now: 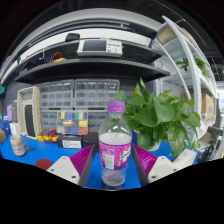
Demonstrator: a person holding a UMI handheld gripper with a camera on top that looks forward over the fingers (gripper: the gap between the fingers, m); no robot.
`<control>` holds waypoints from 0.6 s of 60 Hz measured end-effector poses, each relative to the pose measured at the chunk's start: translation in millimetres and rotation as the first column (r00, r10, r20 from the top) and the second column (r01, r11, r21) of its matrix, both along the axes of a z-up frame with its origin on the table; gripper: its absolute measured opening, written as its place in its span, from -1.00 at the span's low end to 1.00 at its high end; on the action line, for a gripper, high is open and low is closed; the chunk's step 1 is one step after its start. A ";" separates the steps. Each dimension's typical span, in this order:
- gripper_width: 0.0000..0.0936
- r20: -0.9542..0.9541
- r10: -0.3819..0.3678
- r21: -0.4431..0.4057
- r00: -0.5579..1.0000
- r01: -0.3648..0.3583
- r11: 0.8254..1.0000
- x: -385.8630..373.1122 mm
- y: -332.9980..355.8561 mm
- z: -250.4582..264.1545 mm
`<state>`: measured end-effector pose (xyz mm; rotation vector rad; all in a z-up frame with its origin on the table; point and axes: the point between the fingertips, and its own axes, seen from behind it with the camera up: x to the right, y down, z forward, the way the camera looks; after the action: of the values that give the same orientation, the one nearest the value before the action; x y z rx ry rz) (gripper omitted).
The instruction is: Pour water
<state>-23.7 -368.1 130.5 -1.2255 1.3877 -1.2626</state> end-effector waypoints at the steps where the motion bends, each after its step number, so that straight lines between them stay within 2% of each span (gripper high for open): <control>1: 0.55 0.004 -0.009 -0.007 1.000 0.009 1.000 -1.4 3.4 1.1; 5: 0.39 0.004 -0.011 -0.020 1.000 0.011 1.000 3.5 3.3 0.4; 6: 0.40 0.012 -0.041 -0.028 0.999 0.041 0.999 5.2 10.9 -1.5; 9: 0.09 0.019 -0.050 -0.043 0.999 0.051 0.998 6.8 6.9 -1.1; 12: 0.02 0.036 -0.049 -0.031 0.998 0.050 0.998 6.8 7.1 0.5; 13: 0.01 0.040 -0.040 -0.034 0.998 0.041 0.999 -4.7 -12.4 -2.4; 14: -0.05 0.048 -0.056 -0.041 0.997 0.058 0.997 6.3 5.9 0.7; 18: -0.21 0.070 -0.041 -0.048 0.997 0.045 0.998 9.6 8.9 2.0; 21: -0.27 0.076 -0.040 -0.051 0.996 0.044 0.998 10.6 9.3 2.5; 31: -0.28 0.055 -0.029 -0.075 0.998 0.033 0.997 10.7 10.6 1.5; 36: -0.28 0.050 -0.043 -0.131 0.998 0.050 0.990 11.4 13.3 6.6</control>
<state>-12.3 -354.7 137.1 -1.2508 1.3233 -1.4260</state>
